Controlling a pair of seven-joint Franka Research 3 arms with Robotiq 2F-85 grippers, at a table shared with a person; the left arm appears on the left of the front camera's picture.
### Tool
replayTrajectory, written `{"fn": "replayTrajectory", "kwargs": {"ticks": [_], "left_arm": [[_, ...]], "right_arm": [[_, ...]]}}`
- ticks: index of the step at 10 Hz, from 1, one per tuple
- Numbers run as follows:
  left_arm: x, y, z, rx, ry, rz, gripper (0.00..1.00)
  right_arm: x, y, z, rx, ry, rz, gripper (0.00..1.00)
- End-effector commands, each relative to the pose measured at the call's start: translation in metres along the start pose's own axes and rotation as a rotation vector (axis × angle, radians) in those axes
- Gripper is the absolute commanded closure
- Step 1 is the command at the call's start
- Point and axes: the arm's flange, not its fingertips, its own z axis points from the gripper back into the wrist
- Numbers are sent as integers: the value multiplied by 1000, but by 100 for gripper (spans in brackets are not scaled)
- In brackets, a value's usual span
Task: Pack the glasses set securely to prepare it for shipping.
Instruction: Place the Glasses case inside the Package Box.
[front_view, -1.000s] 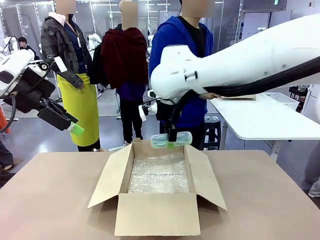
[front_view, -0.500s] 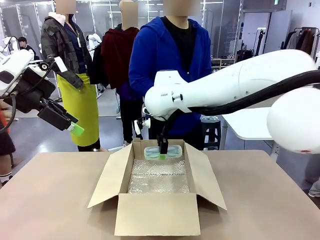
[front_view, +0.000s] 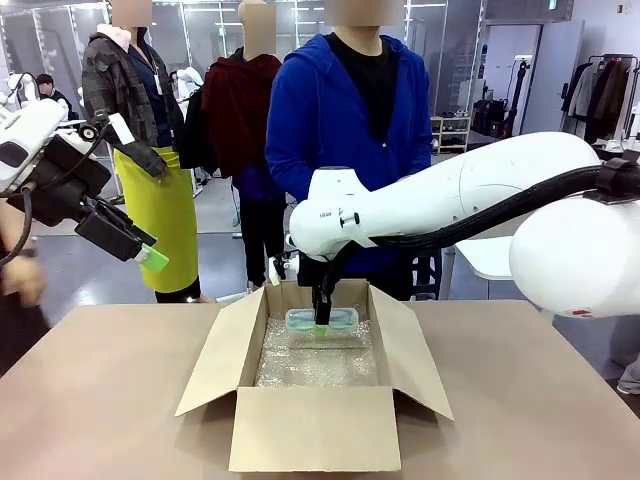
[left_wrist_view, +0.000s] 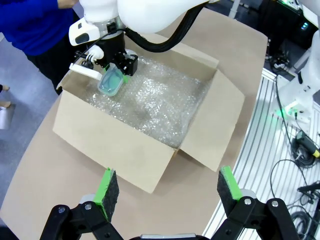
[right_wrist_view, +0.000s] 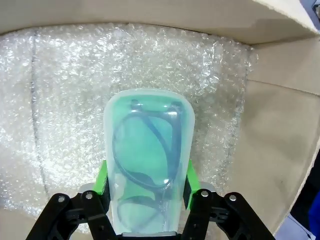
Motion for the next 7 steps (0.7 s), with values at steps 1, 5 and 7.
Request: {"fn": "replayTrajectory", "kwargs": {"ticks": [1, 5, 7], "left_arm": [[0, 1, 3, -24, -12, -19, 0], [0, 1, 3, -24, -12, -19, 0], [0, 1, 3, -24, -12, -19, 0]], "right_arm": [[2, -4, 1, 10, -21, -55, 27], [-6, -2, 3, 2, -38, -90, 0], [-4, 6, 8, -3, -37, -93, 0]]}}
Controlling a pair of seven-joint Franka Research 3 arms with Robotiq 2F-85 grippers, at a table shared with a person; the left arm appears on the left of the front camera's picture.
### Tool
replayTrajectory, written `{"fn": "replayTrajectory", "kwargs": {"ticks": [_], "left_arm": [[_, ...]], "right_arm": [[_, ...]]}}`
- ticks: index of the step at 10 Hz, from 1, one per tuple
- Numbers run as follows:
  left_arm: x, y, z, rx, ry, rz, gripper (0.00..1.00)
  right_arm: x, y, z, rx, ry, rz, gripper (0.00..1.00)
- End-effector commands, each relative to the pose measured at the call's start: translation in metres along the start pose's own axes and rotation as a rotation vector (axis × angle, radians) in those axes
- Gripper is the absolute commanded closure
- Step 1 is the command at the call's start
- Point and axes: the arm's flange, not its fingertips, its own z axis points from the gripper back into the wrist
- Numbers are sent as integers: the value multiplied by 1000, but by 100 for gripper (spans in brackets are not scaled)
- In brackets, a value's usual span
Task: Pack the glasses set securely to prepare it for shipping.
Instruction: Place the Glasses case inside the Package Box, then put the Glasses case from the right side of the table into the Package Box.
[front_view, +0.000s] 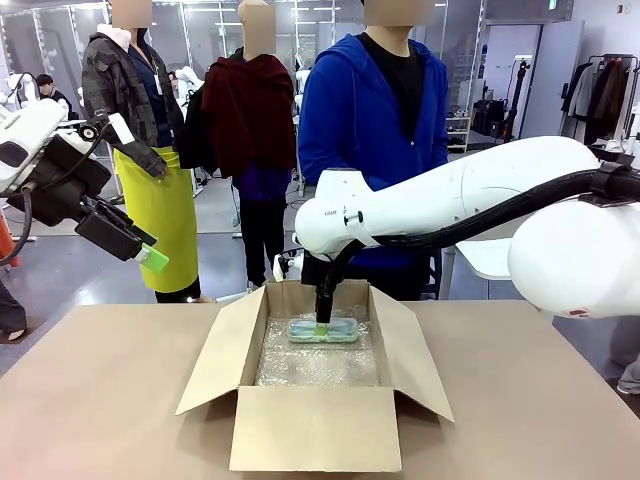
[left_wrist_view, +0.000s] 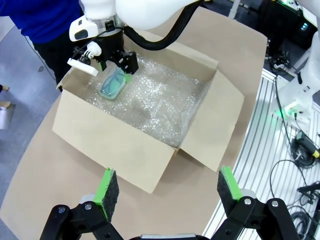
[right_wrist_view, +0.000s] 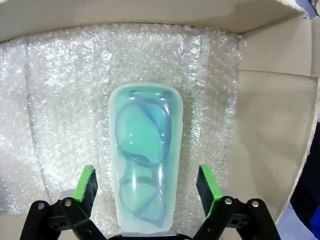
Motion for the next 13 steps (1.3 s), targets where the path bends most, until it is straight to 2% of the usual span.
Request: {"fn": "replayTrajectory", "kwargs": {"ticks": [1, 2, 13], "left_arm": [[0, 1, 3, -22, -10, -20, 0], [0, 1, 3, -22, -10, -20, 0], [0, 1, 3, -22, -10, -20, 0]], "right_arm": [[3, 19, 8, -12, 21, -52, 0], [0, 0, 0, 0, 0, 0, 0], [0, 0, 0, 0, 0, 0, 0]]}}
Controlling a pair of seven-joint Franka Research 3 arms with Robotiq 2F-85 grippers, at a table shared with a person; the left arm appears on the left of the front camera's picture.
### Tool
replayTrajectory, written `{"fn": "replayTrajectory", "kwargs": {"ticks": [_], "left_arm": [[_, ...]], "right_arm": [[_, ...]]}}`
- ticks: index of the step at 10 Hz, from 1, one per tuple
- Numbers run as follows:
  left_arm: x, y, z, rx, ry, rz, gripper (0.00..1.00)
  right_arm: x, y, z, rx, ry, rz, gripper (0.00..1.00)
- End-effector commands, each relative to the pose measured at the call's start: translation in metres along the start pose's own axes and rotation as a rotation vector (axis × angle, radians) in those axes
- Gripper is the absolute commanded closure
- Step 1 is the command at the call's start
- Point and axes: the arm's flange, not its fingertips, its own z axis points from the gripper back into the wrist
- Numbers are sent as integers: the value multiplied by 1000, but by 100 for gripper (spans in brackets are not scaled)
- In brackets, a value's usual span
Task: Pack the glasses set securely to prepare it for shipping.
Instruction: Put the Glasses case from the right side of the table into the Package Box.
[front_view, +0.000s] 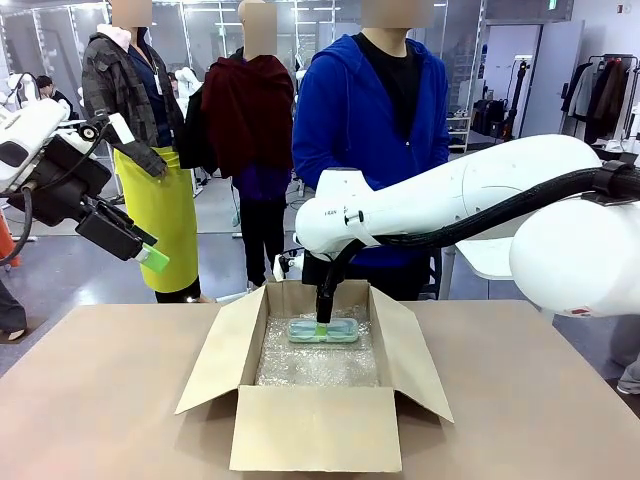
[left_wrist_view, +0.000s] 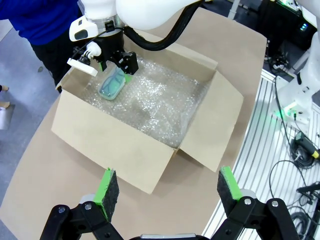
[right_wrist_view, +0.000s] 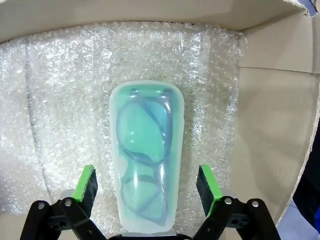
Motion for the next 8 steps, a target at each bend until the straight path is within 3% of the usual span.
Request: {"fn": "replayTrajectory", "kwargs": {"ticks": [1, 2, 3, 4, 8], "left_arm": [[0, 1, 3, -20, -8, -21, 0], [0, 1, 3, -20, -8, -21, 0], [0, 1, 3, -20, -8, -21, 0], [0, 1, 3, -20, -8, -21, 0], [0, 1, 3, -20, -8, -21, 0]], "right_arm": [[2, -1, 1, -3, -4, 12, 0], [0, 0, 0, 0, 0, 0, 0], [2, 16, 36, -3, 65, 3, 0], [-1, 31, 67, -19, 55, -26, 0], [-77, 77, 138, -66, -97, -272, 0]]}}
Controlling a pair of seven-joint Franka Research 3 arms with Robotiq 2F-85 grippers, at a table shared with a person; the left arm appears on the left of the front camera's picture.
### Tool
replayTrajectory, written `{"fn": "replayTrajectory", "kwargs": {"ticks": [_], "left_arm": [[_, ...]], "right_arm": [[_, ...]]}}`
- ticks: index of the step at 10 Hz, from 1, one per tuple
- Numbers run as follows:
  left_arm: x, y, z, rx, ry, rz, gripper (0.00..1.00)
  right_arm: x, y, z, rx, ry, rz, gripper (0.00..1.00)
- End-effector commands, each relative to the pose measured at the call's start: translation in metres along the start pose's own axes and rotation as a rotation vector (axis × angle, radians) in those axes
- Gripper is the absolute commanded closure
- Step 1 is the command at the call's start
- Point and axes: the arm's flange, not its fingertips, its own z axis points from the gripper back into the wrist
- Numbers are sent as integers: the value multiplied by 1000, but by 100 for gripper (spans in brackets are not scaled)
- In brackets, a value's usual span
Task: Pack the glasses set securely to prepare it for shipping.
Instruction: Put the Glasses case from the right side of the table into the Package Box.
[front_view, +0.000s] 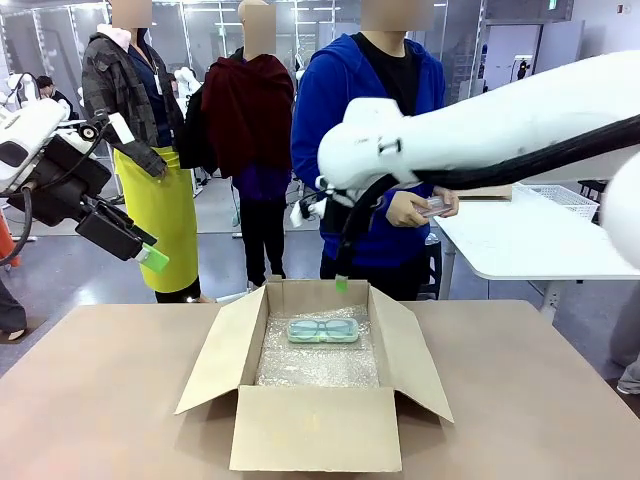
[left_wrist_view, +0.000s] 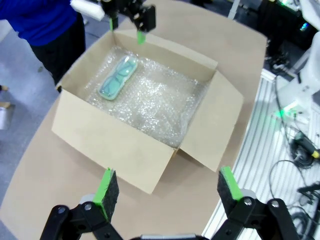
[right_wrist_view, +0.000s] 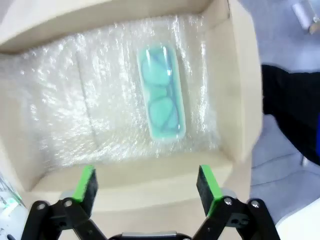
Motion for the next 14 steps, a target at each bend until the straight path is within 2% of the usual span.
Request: {"fn": "replayTrajectory", "kwargs": {"ticks": [1, 4, 6, 7, 8, 12, 14], "left_arm": [[-1, 1, 3, -21, -8, -21, 0], [-1, 1, 3, -21, -8, -21, 0], [-1, 1, 3, -21, -8, -21, 0], [-1, 1, 3, -21, -8, -21, 0], [-1, 1, 3, -21, -8, -21, 0], [-1, 1, 3, -21, -8, -21, 0], [-1, 1, 3, -21, -8, -21, 0]], "right_arm": [[-53, 35, 7, -37, -68, -145, 0], [-117, 71, 37, -118, -111, -422, 0], [-154, 97, 41, -154, -152, -589, 0], [-176, 111, 44, -170, -252, -643, 0], [-195, 122, 46, -203, -183, -738, 0], [-248, 153, 71, -257, -211, -891, 0], [-249, 155, 72, -278, -223, -906, 0]]}}
